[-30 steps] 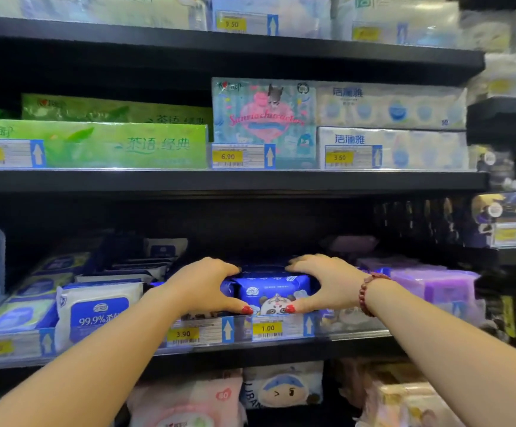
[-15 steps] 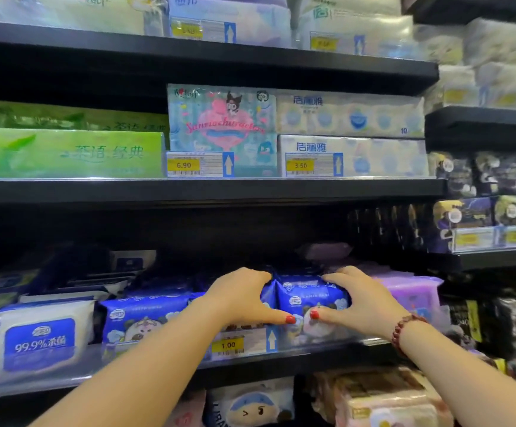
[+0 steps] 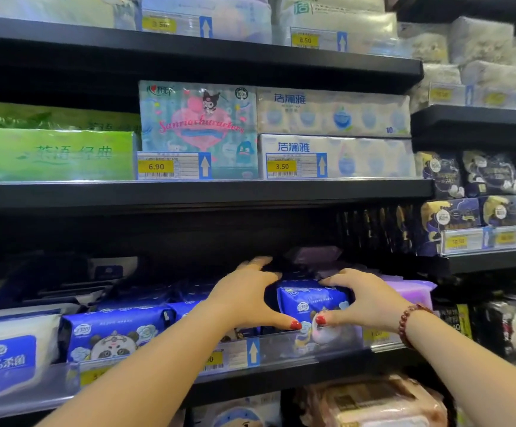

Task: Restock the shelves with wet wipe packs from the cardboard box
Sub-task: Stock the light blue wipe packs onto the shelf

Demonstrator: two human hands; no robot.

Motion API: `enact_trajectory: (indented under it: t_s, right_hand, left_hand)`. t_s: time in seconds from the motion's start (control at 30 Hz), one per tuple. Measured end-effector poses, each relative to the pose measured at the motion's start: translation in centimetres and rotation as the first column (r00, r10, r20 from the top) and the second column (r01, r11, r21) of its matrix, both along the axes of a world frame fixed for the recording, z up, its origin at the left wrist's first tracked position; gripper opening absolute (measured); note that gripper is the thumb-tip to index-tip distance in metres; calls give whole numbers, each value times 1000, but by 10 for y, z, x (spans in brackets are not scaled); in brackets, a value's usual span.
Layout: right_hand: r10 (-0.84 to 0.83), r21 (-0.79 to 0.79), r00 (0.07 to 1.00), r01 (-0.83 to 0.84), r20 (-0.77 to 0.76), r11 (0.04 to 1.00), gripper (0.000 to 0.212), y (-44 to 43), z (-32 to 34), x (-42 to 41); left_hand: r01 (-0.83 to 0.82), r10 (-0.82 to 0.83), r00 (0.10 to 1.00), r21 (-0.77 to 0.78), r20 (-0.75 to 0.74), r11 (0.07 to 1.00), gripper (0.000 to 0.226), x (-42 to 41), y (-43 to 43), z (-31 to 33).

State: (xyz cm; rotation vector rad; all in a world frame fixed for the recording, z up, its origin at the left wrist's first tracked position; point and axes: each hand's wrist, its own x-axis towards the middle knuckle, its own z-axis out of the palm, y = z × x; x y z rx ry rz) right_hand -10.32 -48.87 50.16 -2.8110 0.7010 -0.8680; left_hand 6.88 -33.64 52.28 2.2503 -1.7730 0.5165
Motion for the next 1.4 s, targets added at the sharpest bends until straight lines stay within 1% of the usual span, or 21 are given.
enact_trajectory:
  t_s: [0.03, 0.07, 0.17, 0.3, 0.37, 0.43, 0.5, 0.57, 0.63, 0.7, 0.73, 0.77, 0.8, 0.87, 0.9, 0.97, 1.07, 1.2, 1.3, 1.37, 1.4]
  right_hand:
    - [11, 10, 1000, -11, 6, 1000, 77, 1, 0, 0]
    - [22, 12, 1000, -23, 10, 1000, 77, 1, 1, 1]
    - [53, -19, 999, -53, 12, 998, 74, 3, 1, 3]
    - [-3, -158, 997, -9, -79, 987, 71, 6, 2, 2]
    - [-35, -250, 992, 3, -124, 968, 76, 4, 6, 1]
    - [-31, -300, 988, -16, -150, 954, 85, 1, 8, 4]
    - [-2, -242, 984, -41, -178, 969, 87, 0, 8, 7]
    - [24, -161, 981, -56, -195, 985, 81, -1, 8, 7]
    - [30, -138, 975, -62, -219, 988, 76, 1, 13, 6]
    - [25, -144, 966, -63, -257, 988, 76, 2, 19, 6]
    - [21, -145, 961, -63, -277, 987, 80, 3, 22, 6]
    - [14, -145, 954, -60, -301, 988, 87, 2, 26, 7]
    - [5, -146, 945, -55, -326, 988, 95, 0, 29, 9]
    - [-4, -124, 930, -44, -367, 991, 114, -4, 32, 12]
    - [1, -76, 923, -33, -384, 997, 123, -7, 33, 15]
    - [30, 57, 908, -6, -419, 998, 135, -11, 36, 19]
    - [87, 187, 886, -1, -455, 982, 143, -18, 39, 26]
    - [77, 244, 900, 33, -429, 969, 146, -30, 34, 32]
    - [71, 230, 903, 32, -424, 973, 139, -30, 30, 33]
    - [51, 176, 904, 27, -424, 984, 129, -25, 31, 29]
    - [25, 109, 905, 24, -424, 994, 125, -20, 33, 27]
  left_hand:
    - [-2, 2, 999, 15, 54, 1000, 94, 1, 0, 1]
    - [-6, 4, 999, 44, 53, 999, 88, 2, 0, 2]
    - [21, -12, 996, 112, -86, 993, 69, 5, -3, 5]
    - [51, -20, 985, 180, -170, 982, 59, 5, -4, 15]
    - [63, -33, 982, 161, -184, 985, 58, 5, -3, 14]
    - [70, -53, 981, 90, -189, 993, 67, 4, -1, 8]
    - [94, -83, 972, 42, -221, 995, 71, 3, 0, 3]
    - [129, -109, 961, 62, -254, 990, 61, 2, -1, 4]
    - [130, -101, 954, 87, -281, 988, 54, 0, -2, 9]
    - [112, -84, 957, 89, -276, 990, 55, -2, -3, 12]
    - [100, -75, 964, 86, -255, 991, 59, -3, -4, 13]
    - [78, -58, 972, 83, -228, 993, 69, -3, -5, 13]
    - [50, -32, 978, 83, -207, 995, 84, -2, -5, 13]
    - [-16, 40, 974, 110, -221, 994, 112, 0, -7, 13]
    - [-48, 82, 965, 142, -248, 989, 117, 0, -8, 14]
    - [-96, 154, 949, 212, -275, 972, 117, 2, -11, 17]
    - [-107, 181, 941, 255, -286, 961, 111, 4, -16, 20]
    - [-101, 180, 936, 260, -302, 960, 108, 14, -21, 19]
    - [-88, 161, 938, 240, -308, 967, 106, 16, -22, 17]
    - [-66, 127, 938, 194, -321, 979, 104, 14, -20, 14]
    - [-47, 98, 942, 164, -321, 985, 103, 12, -17, 13]
